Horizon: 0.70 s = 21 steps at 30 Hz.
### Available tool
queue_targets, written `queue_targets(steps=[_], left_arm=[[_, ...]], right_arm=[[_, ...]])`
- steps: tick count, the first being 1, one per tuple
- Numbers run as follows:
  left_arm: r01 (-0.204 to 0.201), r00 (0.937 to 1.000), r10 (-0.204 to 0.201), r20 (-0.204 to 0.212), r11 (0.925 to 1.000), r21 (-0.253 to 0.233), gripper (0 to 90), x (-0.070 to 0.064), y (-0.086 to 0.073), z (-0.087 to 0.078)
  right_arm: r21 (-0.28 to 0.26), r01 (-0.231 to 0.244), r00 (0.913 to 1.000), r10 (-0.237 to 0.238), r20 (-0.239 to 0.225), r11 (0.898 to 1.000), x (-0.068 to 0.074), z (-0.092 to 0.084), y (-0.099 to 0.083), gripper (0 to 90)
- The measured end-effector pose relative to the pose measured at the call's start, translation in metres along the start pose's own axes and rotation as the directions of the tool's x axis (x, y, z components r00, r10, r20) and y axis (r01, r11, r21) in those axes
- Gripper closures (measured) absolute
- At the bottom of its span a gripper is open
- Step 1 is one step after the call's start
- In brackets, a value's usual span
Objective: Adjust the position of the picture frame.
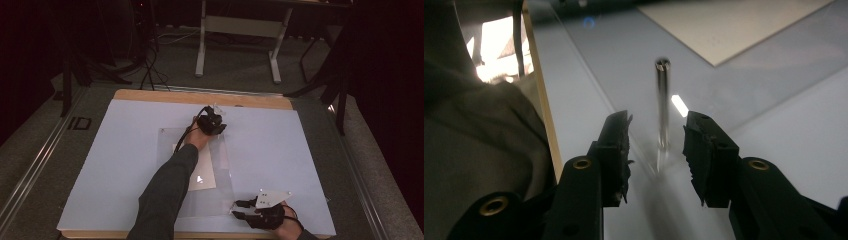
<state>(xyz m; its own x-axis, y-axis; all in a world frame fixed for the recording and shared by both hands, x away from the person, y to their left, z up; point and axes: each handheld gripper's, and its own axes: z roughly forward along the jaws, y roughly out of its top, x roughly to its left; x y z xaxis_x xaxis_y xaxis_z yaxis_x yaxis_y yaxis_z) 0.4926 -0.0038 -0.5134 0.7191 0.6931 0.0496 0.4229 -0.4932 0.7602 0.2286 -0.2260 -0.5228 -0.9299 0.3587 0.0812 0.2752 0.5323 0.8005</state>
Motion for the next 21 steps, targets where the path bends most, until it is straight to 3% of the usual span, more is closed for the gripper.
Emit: queue_targets(steps=[4,11,16,17,21], left_arm=[[0.013,0.9999,-0.013,0.002,0.9999,0.007,77.7,0.003,-0.001,0.002],[0.01,0.9999,-0.01,-0.008,0.9997,0.021,82.4,0.004,-0.003,0.009],[0.003,1.0,-0.003,-0.008,0.9998,0.02,82.6,0.003,-0.003,0.01],[-0.032,0.9988,0.033,-0.037,0.9991,0.027,82.5,0.0,-0.001,0.01],[-0.024,0.9991,0.025,-0.034,0.9993,0.028,83.0,0.0,-0.002,0.01]], right_arm=[[-0.014,-0.001,0.9997,0.001,0.022,1.0,0.004,0.008,0.003,65.0],[-0.021,-0.008,0.9952,0.01,0.097,1.0,0.009,0.019,0.008,80.8],[-0.024,-0.041,0.9939,0.043,0.102,0.999,0.007,0.019,0.005,80.2],[-0.022,-0.053,0.9919,0.055,0.115,0.998,0.009,0.02,0.004,78.9],[-0.029,-0.119,0.9861,0.122,0.113,0.992,0.007,0.021,0.003,73.3]])
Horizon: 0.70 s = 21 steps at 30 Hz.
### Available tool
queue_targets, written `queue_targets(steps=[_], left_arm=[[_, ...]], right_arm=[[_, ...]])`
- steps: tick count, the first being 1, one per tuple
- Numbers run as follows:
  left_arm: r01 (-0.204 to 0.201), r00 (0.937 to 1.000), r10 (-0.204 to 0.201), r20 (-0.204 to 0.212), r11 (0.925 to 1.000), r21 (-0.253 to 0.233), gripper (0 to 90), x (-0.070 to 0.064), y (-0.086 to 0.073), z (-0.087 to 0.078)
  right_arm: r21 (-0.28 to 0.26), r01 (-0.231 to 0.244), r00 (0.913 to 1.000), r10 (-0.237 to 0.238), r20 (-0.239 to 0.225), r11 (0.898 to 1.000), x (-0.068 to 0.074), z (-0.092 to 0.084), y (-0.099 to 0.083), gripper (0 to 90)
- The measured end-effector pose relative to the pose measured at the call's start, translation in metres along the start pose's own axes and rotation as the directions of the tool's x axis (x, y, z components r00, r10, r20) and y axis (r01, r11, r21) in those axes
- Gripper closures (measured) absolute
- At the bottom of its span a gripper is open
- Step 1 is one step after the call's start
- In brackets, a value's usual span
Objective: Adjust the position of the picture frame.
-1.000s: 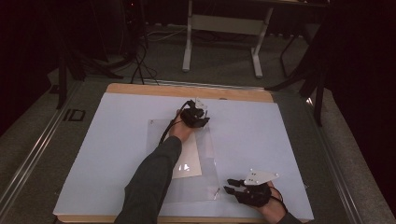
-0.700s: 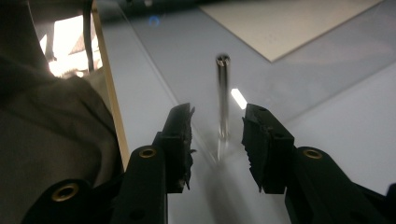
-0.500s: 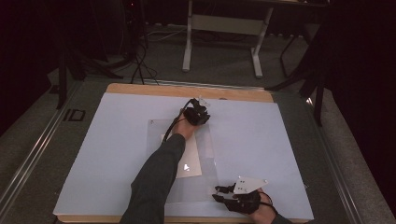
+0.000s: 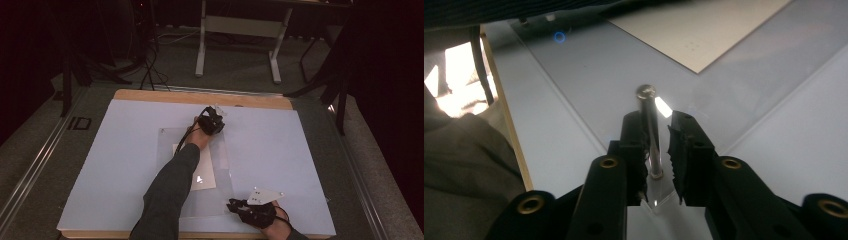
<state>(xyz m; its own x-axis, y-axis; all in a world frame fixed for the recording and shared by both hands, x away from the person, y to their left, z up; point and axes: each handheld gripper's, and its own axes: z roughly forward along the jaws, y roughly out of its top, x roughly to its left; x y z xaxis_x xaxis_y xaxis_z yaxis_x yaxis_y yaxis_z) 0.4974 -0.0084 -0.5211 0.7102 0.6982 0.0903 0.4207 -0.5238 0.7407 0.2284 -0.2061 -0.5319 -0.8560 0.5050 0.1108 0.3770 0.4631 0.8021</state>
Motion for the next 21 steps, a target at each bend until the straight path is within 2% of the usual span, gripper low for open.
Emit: queue_targets(steps=[3,6,16,19,21], left_arm=[[0.0,1.0,0.0,0.004,1.0,0.0,83.2,0.0005,-0.0002,0.0],[0.0,1.0,0.0,0.002,1.0,0.001,83.3,0.0002,0.0,0.0],[-0.018,0.9998,0.018,0.0,0.9998,-0.002,81.8,0.0,-0.0007,0.001],[-0.029,0.9996,0.029,-0.005,0.9993,0.023,80.9,-0.0017,-0.003,0.0052],[0.003,1.0,-0.003,0.005,0.9999,0.011,82.2,-0.0003,-0.0044,0.0059]], right_arm=[[-0.003,-0.011,0.9997,0.011,0.024,1.0,0.0024,0.0003,-0.0003,73.8],[0.001,0.008,0.9999,-0.008,0.012,1.0,0.0046,0.0,-0.0001,82.2],[0.002,0.015,0.9997,-0.015,0.02,1.0,0.0057,0.0004,-0.0011,82.6],[0.003,0.03,0.9991,-0.03,0.03,1.0,0.0068,0.0009,-0.0017,82.7],[0.006,0.033,0.9989,-0.033,0.034,0.999,0.0072,0.0006,-0.0018,83.3]])
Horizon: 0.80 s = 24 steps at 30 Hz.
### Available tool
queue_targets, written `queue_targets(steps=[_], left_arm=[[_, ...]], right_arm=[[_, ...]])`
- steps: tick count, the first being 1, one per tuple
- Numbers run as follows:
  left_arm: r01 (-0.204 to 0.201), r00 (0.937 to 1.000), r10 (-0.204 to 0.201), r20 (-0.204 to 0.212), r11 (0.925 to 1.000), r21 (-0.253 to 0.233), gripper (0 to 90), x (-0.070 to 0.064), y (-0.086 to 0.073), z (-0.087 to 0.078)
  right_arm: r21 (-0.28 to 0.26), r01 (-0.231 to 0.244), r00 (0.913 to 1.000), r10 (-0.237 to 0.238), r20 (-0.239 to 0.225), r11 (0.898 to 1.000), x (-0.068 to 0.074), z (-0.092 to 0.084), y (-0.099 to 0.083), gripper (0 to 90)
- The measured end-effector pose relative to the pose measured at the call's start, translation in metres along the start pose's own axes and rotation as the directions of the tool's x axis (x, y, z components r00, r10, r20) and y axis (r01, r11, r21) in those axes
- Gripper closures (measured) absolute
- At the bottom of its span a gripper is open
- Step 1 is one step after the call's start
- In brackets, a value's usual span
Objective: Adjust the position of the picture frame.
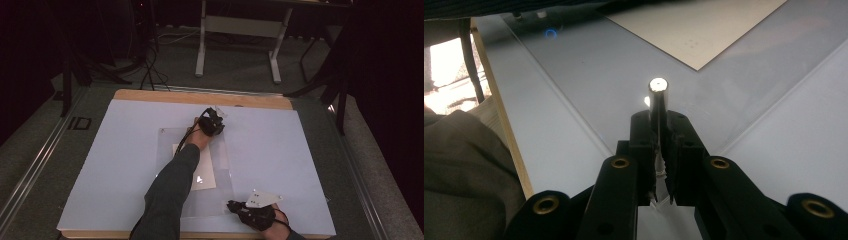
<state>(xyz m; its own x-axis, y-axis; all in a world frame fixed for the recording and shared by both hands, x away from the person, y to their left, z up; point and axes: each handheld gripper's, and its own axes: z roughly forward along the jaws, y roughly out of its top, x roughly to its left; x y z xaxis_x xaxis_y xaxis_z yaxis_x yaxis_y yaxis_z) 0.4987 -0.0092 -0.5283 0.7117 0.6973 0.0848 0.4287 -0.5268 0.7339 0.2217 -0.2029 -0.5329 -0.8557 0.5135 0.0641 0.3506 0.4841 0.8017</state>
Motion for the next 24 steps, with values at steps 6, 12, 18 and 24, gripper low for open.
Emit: queue_targets(steps=[6,12,18,24], left_arm=[[0.012,0.9998,-0.012,0.013,0.9999,0.002,84.2,0.002,0.0,-0.001],[-0.04,0.9989,0.04,-0.025,0.9991,0.011,83.4,-0.005,0.006,-0.007],[0.031,0.9982,-0.028,-0.053,0.9985,0.045,83.3,0.018,0.004,-0.026],[0.081,0.9961,-0.079,-0.039,0.9954,0.051,83.9,0.046,-0.002,-0.059]], right_arm=[[-0.003,-0.003,1.0,0.003,0.005,1.0,0.0,0.0,0.0,84.3],[-0.017,-0.004,1.0,0.004,-0.006,1.0,0.0,-0.005,0.003,84.6],[-0.074,-0.058,0.9982,0.059,0.012,0.996,-0.014,-0.021,0.012,83.9],[-0.122,-0.063,0.9966,0.069,0.045,0.991,-0.034,-0.037,0.022,83.6]])
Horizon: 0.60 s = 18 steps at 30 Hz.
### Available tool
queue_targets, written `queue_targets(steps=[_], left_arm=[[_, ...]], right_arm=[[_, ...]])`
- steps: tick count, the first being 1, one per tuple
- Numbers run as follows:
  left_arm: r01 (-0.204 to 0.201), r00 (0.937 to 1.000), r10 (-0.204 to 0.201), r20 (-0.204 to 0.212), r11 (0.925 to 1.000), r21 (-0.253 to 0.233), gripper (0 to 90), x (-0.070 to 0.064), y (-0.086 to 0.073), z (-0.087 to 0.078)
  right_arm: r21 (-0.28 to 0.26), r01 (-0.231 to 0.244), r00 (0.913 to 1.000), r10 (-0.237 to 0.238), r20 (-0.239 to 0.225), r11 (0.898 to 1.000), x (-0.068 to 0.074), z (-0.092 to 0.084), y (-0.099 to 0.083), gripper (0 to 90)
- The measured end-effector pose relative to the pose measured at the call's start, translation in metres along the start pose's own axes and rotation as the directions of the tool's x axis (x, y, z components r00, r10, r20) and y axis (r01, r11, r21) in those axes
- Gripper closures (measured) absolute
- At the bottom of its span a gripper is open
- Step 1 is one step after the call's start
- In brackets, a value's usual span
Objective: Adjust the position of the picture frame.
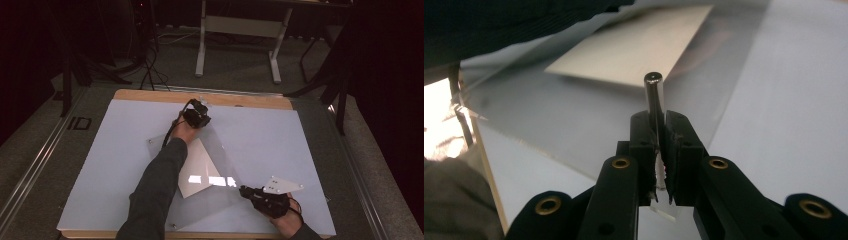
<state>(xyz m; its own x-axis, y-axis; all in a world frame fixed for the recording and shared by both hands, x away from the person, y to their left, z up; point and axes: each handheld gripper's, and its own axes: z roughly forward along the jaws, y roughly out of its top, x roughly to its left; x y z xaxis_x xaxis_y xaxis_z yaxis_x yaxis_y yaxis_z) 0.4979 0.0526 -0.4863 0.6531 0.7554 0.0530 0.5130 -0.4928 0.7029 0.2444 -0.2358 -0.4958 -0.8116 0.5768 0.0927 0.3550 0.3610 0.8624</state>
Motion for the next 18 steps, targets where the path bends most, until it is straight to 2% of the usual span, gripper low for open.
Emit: queue_targets(steps=[4,5,6,10,14,16,18], left_arm=[[0.031,0.9991,-0.031,-0.027,0.9995,0.002,84.0,0.018,-0.006,-0.025],[0.031,0.9991,-0.031,-0.027,0.9995,0.002,84.0,0.018,-0.006,-0.025],[0.044,0.9984,-0.044,-0.034,0.999,-0.005,84.0,0.023,-0.009,-0.033],[0.095,0.995,-0.095,-0.029,0.9954,-0.016,84.6,0.038,-0.02,-0.055],[0.087,0.9952,-0.089,-0.041,0.9955,-0.037,85.0,0.043,-0.033,-0.077],[0.099,0.9943,-0.1,-0.037,0.9948,-0.022,85.0,0.044,-0.039,-0.082],[0.11,0.9935,-0.111,-0.026,0.9939,-0.005,85.1,0.044,-0.047,-0.083]], right_arm=[[-0.051,-0.043,0.9984,0.045,0.034,0.998,-0.02,-0.007,0.016,83.4],[-0.051,-0.043,0.9984,0.045,0.034,0.998,-0.02,-0.007,0.016,83.4],[-0.055,-0.049,0.9982,0.05,0.033,0.997,-0.026,-0.008,0.02,83.3],[-0.075,-0.063,0.9935,0.069,0.09,0.995,-0.049,-0.006,0.034,82.7],[-0.094,-0.083,0.9866,0.096,0.132,0.992,-0.077,-0.002,0.044,81.4],[-0.088,-0.08,0.9831,0.093,0.158,0.993,-0.092,0.004,0.048,81.6],[-0.095,-0.099,0.9789,0.114,0.17,0.991,-0.104,0.009,0.052,81.3]])
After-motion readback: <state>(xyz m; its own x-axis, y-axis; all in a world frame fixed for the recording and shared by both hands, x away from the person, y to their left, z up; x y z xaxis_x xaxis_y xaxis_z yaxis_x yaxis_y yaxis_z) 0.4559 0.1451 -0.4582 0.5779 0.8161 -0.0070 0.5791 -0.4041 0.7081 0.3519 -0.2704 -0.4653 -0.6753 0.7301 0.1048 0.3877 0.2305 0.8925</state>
